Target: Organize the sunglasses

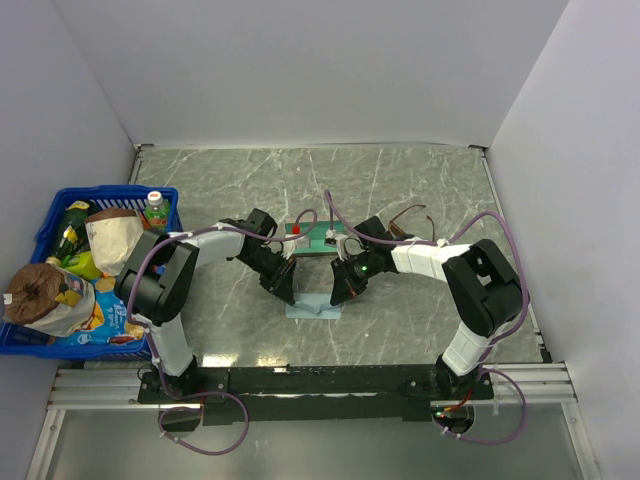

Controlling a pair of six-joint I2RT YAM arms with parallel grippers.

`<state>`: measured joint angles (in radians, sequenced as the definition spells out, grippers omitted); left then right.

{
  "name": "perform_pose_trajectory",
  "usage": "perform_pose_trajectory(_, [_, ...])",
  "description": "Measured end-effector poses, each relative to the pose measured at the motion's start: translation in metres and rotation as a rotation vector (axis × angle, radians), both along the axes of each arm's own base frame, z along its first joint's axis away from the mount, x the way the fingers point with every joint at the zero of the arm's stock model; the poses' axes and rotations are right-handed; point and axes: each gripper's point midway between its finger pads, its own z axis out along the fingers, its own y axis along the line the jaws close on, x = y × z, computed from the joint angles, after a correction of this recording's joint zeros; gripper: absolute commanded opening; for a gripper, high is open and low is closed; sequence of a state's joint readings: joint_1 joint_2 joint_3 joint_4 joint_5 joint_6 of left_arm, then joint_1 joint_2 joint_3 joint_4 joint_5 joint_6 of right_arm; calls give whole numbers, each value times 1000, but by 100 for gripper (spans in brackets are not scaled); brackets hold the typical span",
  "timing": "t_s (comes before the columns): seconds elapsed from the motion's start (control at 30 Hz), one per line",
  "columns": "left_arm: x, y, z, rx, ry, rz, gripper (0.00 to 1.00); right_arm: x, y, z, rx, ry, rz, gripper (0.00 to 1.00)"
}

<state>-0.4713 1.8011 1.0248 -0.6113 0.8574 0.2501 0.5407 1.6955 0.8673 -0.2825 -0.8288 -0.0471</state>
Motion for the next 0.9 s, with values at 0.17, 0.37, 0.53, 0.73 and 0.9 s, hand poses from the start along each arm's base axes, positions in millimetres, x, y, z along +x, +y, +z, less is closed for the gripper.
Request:
perform_pose_trajectory(0.17, [-1, -1, 1, -8, 7, -3, 18, 0, 0, 0, -1, 1, 0, 20])
perform_pose_trajectory(0.37, [-2, -1, 1, -10, 8, -5, 19, 0, 0, 0, -1, 1, 1, 26])
perform_pose_trajectory(0.53, [-2, -1, 2, -10, 9, -6, 24, 0, 0, 0, 0, 0, 2, 26])
perform_pose_trajectory(0.73, [-2, -1, 1, -9, 7, -4, 36, -1, 0, 0, 2, 2, 4, 26])
perform_pose_trajectory(0.9, [0, 0, 0, 0, -4, -3, 45, -1, -1, 0, -1, 5, 3, 35])
